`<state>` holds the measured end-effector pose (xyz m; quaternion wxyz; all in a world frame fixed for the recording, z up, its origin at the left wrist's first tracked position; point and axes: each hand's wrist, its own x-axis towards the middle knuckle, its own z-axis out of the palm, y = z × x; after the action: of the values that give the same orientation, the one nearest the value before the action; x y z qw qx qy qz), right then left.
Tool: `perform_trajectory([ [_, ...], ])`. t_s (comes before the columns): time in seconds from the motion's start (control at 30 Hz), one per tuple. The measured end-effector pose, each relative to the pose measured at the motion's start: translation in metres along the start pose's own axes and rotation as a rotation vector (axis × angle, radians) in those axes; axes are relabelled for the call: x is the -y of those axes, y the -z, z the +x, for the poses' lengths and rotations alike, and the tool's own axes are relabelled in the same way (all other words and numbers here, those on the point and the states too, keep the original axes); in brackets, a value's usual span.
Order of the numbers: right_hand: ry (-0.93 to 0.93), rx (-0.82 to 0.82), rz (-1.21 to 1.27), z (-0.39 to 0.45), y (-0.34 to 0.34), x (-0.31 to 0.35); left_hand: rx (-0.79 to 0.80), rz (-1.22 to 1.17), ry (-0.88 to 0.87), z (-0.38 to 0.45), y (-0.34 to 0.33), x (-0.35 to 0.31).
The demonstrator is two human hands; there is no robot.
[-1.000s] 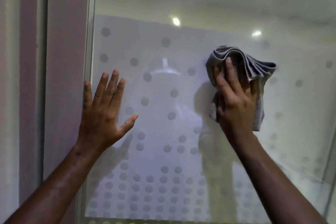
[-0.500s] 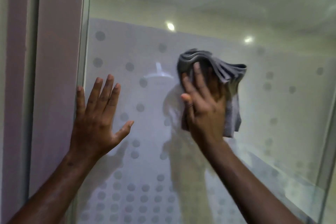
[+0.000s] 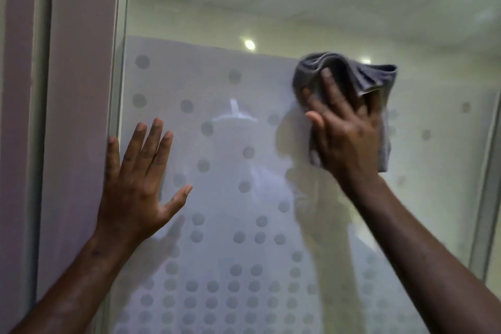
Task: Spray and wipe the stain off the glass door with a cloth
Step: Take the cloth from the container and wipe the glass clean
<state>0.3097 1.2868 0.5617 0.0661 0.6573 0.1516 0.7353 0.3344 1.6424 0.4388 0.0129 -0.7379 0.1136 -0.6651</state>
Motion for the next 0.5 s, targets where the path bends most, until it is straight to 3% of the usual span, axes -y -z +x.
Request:
perform_trajectory([
  [0.17, -0.314, -0.001, -0.031, 0.013, 0.005, -0.087, -0.015, -0.015, 0.001, 0.0, -0.003, 0.0],
  [0.3, -0.594, -0.026, 0.006, 0.013, 0.005, -0.112, -0.039, -0.02, -0.007, -0.001, -0.004, 0.001],
  [0.5, -0.516, -0.011, 0.024, 0.002, 0.001, -0.096, -0.054, -0.019, -0.01, -0.001, -0.006, 0.0],
])
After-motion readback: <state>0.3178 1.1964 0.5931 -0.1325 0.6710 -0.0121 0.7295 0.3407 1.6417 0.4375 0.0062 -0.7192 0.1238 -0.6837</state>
